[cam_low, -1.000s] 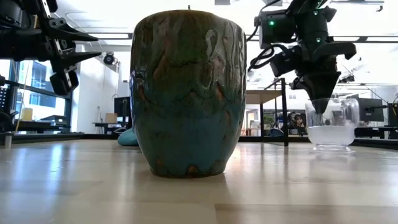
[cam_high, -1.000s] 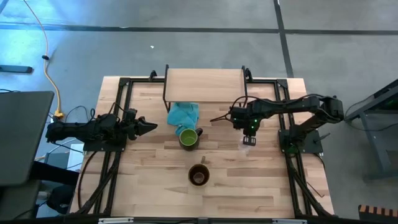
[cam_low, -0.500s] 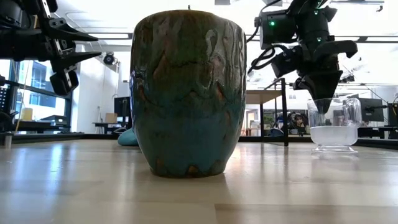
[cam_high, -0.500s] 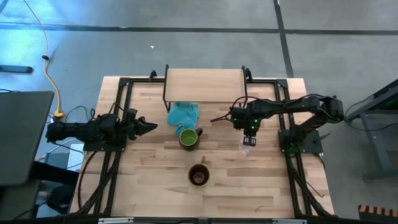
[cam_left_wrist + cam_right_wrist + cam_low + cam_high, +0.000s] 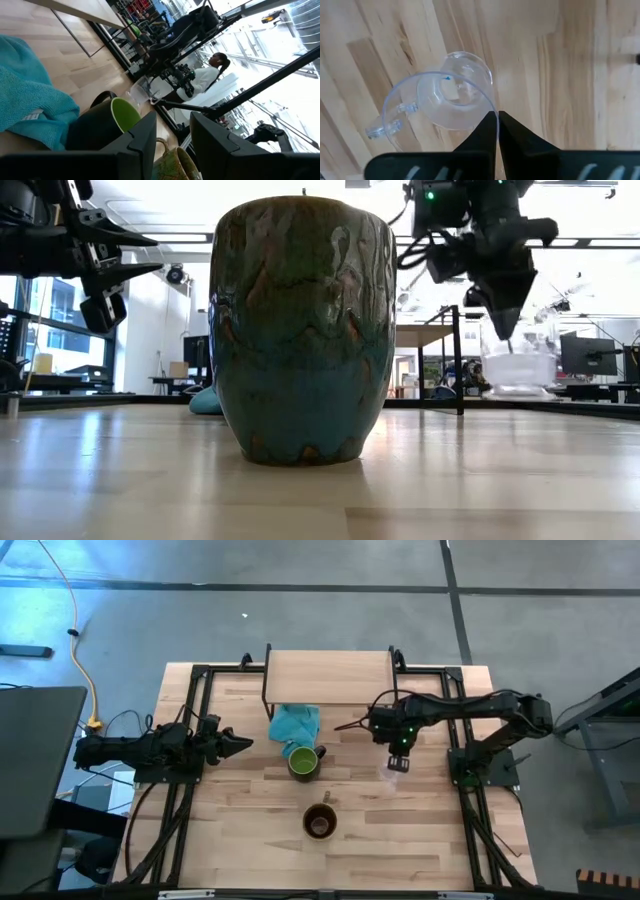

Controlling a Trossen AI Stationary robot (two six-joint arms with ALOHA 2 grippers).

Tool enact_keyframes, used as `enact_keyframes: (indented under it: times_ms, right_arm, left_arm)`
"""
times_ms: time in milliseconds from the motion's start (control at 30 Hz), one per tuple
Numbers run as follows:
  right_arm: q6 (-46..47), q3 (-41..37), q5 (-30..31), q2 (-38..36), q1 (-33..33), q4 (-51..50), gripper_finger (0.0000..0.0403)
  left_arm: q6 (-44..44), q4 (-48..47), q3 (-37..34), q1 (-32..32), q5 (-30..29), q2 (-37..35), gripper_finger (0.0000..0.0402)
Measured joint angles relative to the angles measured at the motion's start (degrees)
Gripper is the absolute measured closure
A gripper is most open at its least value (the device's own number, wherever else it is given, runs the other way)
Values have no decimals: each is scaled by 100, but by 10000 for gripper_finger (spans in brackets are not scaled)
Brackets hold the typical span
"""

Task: Stack small to large cups/mugs on shelf
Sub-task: Put the transparent mug on the shelf

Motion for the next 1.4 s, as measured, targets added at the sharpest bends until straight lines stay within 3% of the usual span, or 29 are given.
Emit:
enact_keyframes:
  times_ms: [500,833,1400]
  right_arm:
    - [8,1293,155,0,0,-1069,403]
    - [-36,2368,586,0,-2,-2007,403]
    - [-266,3478,753,145,-455,-2298,403]
  left_arm:
    - [85,0,0,-1,0,2,295]
    - [84,0,0,-1,0,1,295]
    - [83,0,0,-2,-2,2,295]
